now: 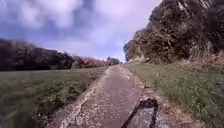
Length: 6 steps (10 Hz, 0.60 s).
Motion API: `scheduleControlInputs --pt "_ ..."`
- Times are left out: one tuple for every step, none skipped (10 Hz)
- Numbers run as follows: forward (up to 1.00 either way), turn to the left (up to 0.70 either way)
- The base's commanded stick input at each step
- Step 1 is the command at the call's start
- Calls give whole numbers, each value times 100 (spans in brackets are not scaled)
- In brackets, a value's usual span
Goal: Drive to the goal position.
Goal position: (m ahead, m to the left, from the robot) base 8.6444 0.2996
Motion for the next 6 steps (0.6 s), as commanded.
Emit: scheduleControlInputs --pt "70 0" --pt "70 0" --pt "70 0" --pt "70 0" --pt "70 -1" --pt "70 -3"
